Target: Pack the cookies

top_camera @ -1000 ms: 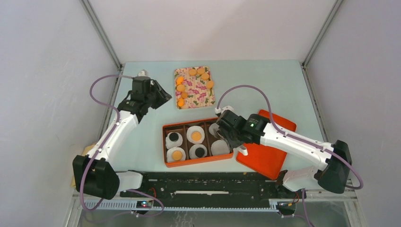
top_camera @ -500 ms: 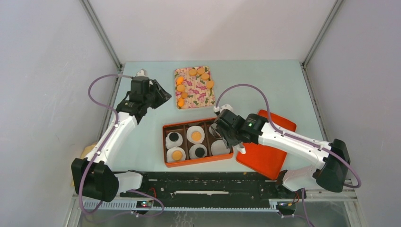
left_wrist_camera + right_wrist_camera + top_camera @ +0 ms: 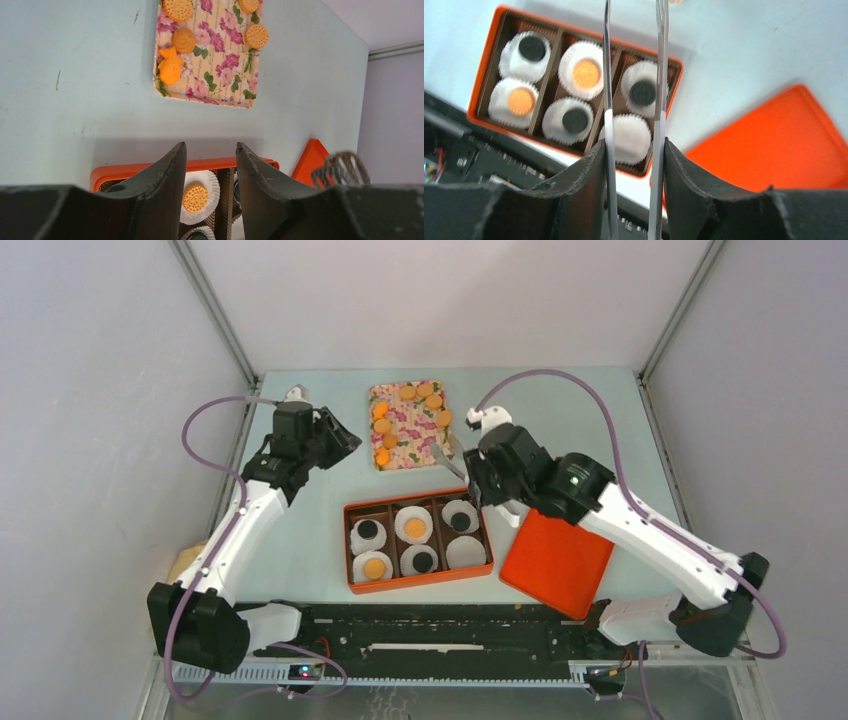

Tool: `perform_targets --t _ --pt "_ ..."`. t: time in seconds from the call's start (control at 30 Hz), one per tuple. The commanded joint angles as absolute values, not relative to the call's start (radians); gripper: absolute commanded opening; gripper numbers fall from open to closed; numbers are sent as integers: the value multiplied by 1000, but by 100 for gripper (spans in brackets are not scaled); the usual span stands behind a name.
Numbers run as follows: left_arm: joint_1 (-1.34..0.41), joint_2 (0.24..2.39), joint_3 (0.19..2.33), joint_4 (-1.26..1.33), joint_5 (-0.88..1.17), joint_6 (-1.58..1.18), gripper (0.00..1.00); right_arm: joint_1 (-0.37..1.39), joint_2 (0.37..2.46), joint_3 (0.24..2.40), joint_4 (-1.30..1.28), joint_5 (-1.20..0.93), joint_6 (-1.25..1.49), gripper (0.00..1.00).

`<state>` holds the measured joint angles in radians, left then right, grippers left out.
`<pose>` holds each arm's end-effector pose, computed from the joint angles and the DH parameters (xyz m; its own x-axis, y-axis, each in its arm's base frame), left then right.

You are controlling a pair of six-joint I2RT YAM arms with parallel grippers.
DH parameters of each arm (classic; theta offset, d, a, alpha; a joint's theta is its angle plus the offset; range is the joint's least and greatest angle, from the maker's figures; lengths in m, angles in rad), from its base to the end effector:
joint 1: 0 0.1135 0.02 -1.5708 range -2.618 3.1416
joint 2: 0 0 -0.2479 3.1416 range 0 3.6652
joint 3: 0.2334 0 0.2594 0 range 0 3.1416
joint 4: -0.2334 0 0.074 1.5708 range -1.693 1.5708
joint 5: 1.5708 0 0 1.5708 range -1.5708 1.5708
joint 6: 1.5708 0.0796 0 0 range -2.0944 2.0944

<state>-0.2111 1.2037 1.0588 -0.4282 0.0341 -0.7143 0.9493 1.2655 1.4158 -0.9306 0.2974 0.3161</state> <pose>0.3108 -0.0694 0.2845 -0.5561 -0.5504 -0.6227 -0.1679 0.8082 -0.5644 0.1894 0.2244 0.3414 -0.5933 -0.3179 -0.7396 -0.4962 0.8678 0.0250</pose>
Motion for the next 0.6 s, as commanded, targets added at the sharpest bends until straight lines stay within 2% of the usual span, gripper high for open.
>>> perform_targets --t 0.0,0.27,0.57 --pt "-216 1180 1060 -397 25 -695 46 875 1411 1481 -772 304 219 48" --pt "-215 1183 1077 -421 -18 -675 46 759 1775 1729 -748 366 130 47" --pt "-213 1224 1088 -419 -12 -675 46 665 2017 1947 -751 433 71 48"
